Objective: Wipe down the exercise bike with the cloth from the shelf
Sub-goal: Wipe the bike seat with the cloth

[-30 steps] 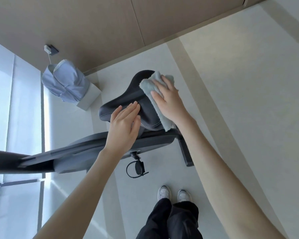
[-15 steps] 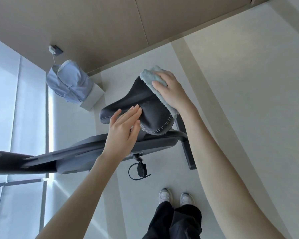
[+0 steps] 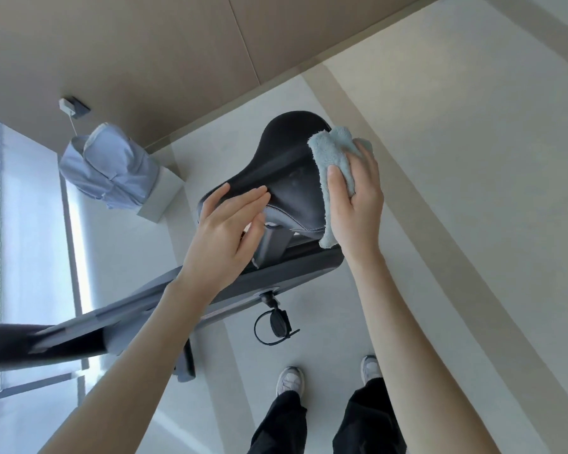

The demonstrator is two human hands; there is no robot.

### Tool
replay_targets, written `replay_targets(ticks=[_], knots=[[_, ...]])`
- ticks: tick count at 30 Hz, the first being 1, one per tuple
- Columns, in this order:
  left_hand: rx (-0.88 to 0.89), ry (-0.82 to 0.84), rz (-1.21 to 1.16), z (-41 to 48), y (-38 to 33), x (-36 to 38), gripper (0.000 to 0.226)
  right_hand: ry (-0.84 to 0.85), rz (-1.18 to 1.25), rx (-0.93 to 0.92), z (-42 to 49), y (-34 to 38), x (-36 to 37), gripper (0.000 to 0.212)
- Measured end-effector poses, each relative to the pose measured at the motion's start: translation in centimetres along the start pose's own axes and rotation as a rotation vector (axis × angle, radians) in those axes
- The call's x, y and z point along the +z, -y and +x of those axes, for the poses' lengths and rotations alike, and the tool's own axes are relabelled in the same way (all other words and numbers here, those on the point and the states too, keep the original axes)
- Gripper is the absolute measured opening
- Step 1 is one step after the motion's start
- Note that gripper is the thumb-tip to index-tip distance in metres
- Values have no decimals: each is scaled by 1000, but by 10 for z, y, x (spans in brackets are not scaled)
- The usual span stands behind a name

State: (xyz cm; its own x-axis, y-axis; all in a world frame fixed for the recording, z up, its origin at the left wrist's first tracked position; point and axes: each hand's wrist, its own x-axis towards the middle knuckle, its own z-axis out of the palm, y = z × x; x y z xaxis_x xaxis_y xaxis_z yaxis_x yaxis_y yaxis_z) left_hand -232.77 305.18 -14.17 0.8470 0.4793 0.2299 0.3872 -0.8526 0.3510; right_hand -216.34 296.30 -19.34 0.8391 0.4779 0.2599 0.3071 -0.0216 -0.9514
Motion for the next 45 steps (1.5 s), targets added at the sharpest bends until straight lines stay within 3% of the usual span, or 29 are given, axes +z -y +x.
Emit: replay_targets(ticks=[4,9,13,17,22,29,36,40,45], knots=[[-30,-97,11,-23,38,-9,31,-216,-107,-77,-31,-5,20,35],[112,-128,64,-34,65,-6,34,-360,-462,-264,-53,-9,42,36],[149,-188,42,-40,78,-4,33,-268,-837,-329,-58,2,45,38],[150,-201,-5,-48,88,-4,33,1,-1137,-400,-46,22,53,44],[113,-199,-42,-55,94,-5,33,259,-1167,-388,-22,38,78,51],[97,-176,-50,-57,95,-2,33,296,-1202,-730,-52,20,67,51],[145,-158,-5,-56,102,-1,34,223,-1397,-1048,-49,-14,-13,63],[154,-138,25,-58,106,-2,35,199,-1416,-1131,-43,-16,-15,57],[154,-113,-12,-61,110,-1,37,153,-1498,-1082,-35,-1,34,62]])
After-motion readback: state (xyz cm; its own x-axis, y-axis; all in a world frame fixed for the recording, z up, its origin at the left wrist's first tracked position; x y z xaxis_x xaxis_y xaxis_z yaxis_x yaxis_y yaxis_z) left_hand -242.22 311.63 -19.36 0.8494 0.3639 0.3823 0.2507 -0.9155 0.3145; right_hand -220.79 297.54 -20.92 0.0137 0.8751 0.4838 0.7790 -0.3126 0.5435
